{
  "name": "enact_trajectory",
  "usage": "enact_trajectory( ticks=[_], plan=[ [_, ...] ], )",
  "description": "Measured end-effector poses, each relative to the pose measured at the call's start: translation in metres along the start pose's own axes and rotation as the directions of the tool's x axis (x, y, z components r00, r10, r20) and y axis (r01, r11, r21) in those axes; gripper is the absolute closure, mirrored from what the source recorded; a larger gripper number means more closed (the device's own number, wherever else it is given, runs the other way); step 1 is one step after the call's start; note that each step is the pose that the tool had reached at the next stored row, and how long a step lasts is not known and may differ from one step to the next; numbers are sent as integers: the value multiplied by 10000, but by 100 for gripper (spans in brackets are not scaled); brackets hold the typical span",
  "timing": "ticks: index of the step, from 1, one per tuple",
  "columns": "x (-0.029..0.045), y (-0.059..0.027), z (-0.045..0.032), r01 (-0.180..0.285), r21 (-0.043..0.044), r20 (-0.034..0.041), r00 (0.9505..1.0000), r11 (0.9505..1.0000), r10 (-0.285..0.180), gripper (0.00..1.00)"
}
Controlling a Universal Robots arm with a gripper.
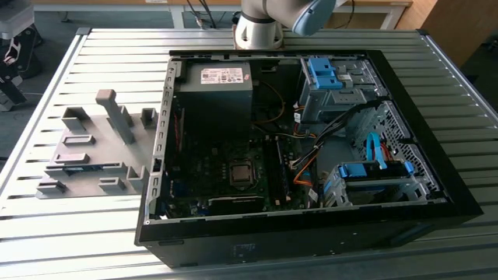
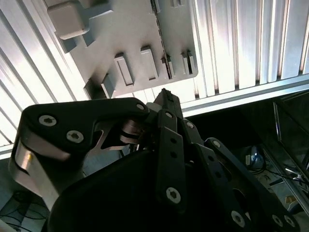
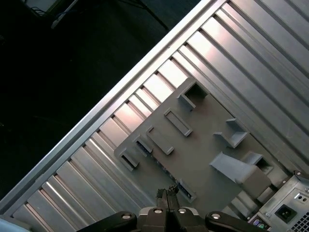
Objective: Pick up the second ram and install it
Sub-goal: 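Pick up the second ram and move it above second insertion slot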
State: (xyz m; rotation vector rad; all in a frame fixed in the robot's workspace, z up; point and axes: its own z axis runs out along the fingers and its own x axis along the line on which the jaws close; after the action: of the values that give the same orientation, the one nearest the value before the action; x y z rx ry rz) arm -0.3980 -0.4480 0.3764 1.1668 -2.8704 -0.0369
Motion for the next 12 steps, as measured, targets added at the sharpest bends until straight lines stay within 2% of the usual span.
enact_trajectory(
  ticks=[2,6,9,12],
  plan=[
    [0,0,1,132,4,-4,9999,9999,-132,89],
    [0,0,1,827,25,-32,9966,9966,-827,89],
    [0,0,3,1369,39,-55,9906,9906,-1369,89],
    [0,0,4,1895,52,-78,9819,9819,-1894,89]
  ],
)
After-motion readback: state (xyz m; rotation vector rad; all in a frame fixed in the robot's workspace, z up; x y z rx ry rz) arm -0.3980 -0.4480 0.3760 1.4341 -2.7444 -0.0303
